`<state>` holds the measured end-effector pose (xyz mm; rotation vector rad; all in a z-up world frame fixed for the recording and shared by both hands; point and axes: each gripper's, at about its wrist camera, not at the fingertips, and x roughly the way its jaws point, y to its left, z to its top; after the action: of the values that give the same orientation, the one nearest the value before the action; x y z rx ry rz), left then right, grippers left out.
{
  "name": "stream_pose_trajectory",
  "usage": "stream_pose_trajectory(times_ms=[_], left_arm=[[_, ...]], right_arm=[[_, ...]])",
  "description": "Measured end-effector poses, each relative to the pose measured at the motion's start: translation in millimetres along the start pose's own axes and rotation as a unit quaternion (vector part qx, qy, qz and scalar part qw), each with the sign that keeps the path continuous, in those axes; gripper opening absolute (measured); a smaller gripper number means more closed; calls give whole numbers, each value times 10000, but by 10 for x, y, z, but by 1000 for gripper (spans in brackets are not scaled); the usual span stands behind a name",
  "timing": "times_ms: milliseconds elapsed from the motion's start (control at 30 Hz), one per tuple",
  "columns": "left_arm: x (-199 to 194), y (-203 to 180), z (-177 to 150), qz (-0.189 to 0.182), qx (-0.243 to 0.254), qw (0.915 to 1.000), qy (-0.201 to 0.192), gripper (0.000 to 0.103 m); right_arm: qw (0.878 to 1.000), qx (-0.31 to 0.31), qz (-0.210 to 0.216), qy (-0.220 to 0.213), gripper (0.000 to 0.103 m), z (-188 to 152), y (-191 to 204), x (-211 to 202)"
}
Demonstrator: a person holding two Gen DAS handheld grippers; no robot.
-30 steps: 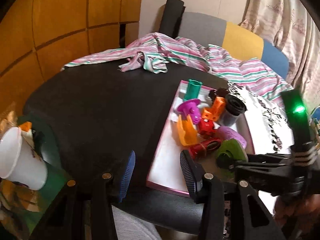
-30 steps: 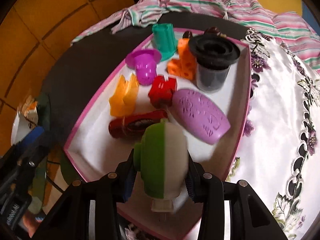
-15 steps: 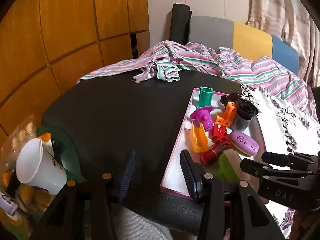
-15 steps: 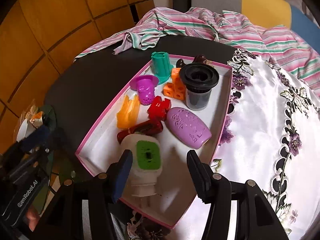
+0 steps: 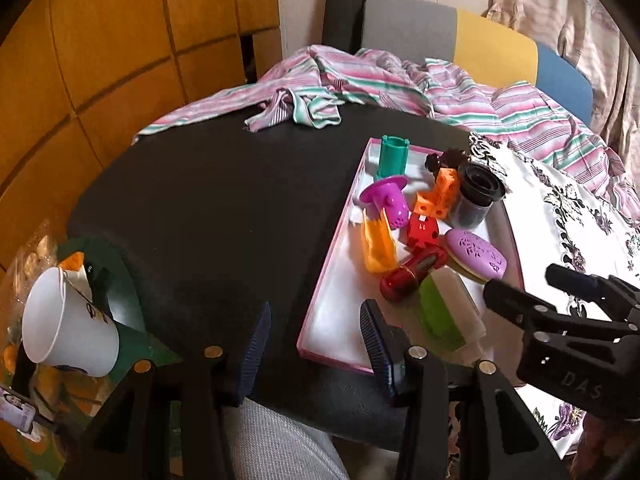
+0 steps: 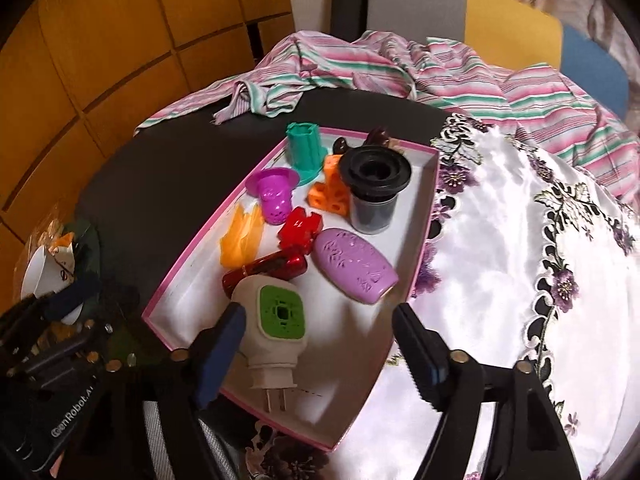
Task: Organize rigid objects
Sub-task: 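Lower the green plug device into the tray and open the right tool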
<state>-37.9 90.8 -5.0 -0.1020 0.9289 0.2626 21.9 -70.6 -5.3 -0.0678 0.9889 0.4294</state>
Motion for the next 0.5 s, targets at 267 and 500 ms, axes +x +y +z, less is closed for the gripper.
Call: stream_pose_trajectory(times_ms=[267,500], left_arm=[[3,-30,71,78,61,9998,175,47],[-10,-75,112,320,223,9992,122,47]], right_arm=[[9989,273,-307,-207,101,73,-37,-109],[9968,344,-661,-277,103,137,-39,-130]])
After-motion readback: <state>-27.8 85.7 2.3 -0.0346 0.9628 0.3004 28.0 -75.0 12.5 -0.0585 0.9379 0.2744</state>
